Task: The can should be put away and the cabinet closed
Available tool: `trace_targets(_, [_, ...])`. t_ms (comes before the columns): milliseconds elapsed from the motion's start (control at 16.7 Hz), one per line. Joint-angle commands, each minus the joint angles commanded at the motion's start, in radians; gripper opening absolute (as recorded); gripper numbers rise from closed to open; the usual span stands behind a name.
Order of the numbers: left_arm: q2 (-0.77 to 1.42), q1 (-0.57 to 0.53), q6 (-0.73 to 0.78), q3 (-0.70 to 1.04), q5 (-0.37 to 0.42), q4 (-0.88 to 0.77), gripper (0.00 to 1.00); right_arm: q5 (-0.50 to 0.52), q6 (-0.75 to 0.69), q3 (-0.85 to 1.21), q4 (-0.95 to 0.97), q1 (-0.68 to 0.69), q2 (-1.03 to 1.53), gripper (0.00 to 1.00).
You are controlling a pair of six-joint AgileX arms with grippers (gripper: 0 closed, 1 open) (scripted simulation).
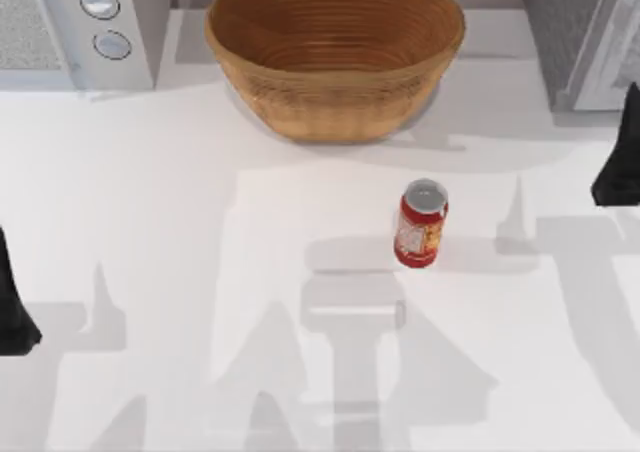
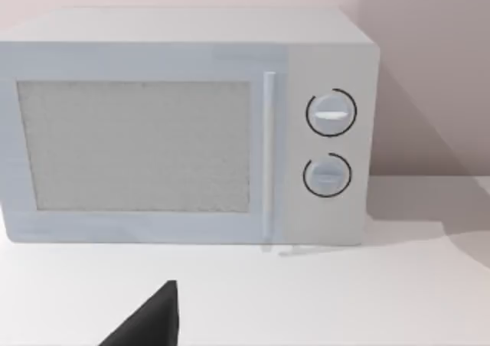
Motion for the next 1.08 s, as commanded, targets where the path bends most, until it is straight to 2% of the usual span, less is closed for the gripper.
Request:
trace_targets(600, [0.0, 0.0, 0.0, 0.0, 0.0, 0.0, 1.0, 0.398, -0.006, 0.241, 0.715, 0.375, 0.998, 1.0])
trace_targets(840, [0.0, 0.0, 0.0, 0.0, 0.0, 0.0, 1.0, 0.508, -0.012, 0.312, 0.927, 0.477, 1.29, 1.0])
trace_targets(1080, [0.0, 0.0, 0.0, 0.0, 0.0, 0.0, 1.0, 0.569, -0.017, 0.351, 1.048, 0.532, 1.458, 1.0])
